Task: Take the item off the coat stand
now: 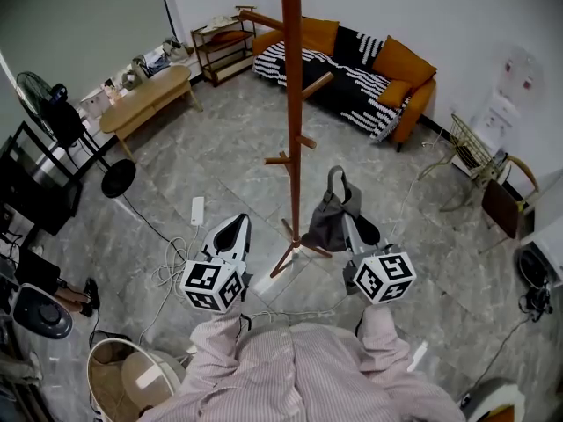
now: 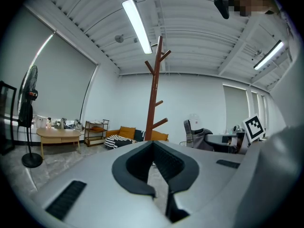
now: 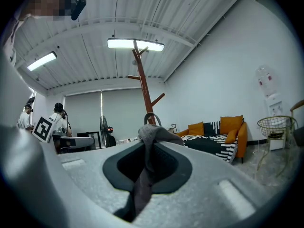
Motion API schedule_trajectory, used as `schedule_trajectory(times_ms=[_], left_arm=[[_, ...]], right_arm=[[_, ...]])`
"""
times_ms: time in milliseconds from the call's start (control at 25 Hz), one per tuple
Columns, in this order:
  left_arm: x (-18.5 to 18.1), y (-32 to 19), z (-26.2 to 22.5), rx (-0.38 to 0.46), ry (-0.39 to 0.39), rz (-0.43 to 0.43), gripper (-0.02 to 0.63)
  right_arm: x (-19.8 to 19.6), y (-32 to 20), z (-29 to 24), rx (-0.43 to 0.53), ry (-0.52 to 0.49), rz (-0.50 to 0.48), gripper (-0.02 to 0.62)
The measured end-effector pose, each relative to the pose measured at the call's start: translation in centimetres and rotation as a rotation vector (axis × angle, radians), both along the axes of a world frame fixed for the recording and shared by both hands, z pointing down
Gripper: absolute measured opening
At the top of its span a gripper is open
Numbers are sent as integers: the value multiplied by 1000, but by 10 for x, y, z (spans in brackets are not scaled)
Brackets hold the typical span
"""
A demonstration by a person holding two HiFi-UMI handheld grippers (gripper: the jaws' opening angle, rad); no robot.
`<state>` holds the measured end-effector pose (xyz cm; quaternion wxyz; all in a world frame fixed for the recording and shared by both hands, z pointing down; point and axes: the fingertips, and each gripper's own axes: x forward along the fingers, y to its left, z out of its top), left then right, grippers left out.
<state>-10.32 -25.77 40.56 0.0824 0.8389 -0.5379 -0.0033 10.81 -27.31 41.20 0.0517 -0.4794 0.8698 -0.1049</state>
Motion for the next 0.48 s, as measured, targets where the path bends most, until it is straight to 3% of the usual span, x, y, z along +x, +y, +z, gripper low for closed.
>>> schedule_trajectory(times_ms=[480], left_arm=[[-2, -5, 7, -18, -2, -8, 2]], right_arm=[[6, -8, 4, -7, -1, 20, 18]])
